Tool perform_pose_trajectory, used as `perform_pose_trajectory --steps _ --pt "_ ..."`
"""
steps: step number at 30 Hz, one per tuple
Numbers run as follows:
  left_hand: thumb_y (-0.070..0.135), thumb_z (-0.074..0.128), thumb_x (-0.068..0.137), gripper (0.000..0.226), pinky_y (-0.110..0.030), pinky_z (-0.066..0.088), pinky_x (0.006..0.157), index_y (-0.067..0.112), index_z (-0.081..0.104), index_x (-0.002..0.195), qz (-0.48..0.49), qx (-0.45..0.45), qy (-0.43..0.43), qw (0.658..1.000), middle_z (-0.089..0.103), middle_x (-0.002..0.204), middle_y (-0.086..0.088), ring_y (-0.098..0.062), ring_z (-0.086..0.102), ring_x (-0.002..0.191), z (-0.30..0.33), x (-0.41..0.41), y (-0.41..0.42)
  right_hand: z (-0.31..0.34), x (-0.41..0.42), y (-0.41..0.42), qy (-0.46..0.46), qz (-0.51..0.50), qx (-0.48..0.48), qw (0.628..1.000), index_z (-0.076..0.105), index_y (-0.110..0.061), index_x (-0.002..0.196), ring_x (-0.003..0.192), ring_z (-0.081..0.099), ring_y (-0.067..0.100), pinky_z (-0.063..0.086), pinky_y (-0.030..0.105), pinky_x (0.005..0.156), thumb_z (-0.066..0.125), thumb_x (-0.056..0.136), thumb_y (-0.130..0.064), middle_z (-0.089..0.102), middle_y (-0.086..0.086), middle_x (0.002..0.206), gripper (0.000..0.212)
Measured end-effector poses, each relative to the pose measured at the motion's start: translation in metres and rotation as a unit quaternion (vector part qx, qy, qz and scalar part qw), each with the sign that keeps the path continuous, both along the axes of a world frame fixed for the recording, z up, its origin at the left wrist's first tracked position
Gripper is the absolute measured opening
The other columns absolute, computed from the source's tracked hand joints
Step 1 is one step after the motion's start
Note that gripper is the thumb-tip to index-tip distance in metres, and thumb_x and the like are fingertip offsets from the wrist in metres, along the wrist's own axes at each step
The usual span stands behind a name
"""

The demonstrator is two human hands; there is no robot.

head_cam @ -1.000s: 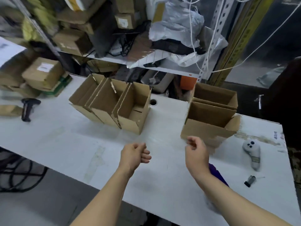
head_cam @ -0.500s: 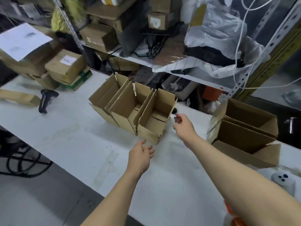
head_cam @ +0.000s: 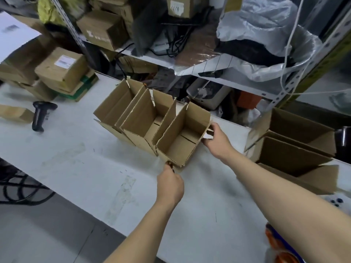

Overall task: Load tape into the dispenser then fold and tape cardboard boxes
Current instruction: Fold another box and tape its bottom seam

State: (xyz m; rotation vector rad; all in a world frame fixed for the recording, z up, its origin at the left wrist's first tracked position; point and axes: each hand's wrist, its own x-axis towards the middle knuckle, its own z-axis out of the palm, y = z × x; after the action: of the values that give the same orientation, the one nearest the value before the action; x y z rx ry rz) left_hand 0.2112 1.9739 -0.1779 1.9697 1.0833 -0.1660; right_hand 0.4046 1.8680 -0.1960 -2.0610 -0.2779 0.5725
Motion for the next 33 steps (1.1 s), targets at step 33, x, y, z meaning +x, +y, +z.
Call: perform_pose_trajectory --steps 33 --pt "0.027 0.057 0.102 0.03 -0.04 0.061 0.078 0.019 0.074 0.078 -0.093 -0.027 -0.024 0.995 0.077 0.075 0.005 -0.013 0.073 0.073 -0.009 -0.061 -0.071 -0.006 -0.217 -0.234 0.156 -0.23 -0.03 0.96 0.063 -0.028 0.138 0.103 0.072 0.011 0.061 0.039 0.094 0.086 0.08 -0.044 0.074 -0.011 0.118 0.064"
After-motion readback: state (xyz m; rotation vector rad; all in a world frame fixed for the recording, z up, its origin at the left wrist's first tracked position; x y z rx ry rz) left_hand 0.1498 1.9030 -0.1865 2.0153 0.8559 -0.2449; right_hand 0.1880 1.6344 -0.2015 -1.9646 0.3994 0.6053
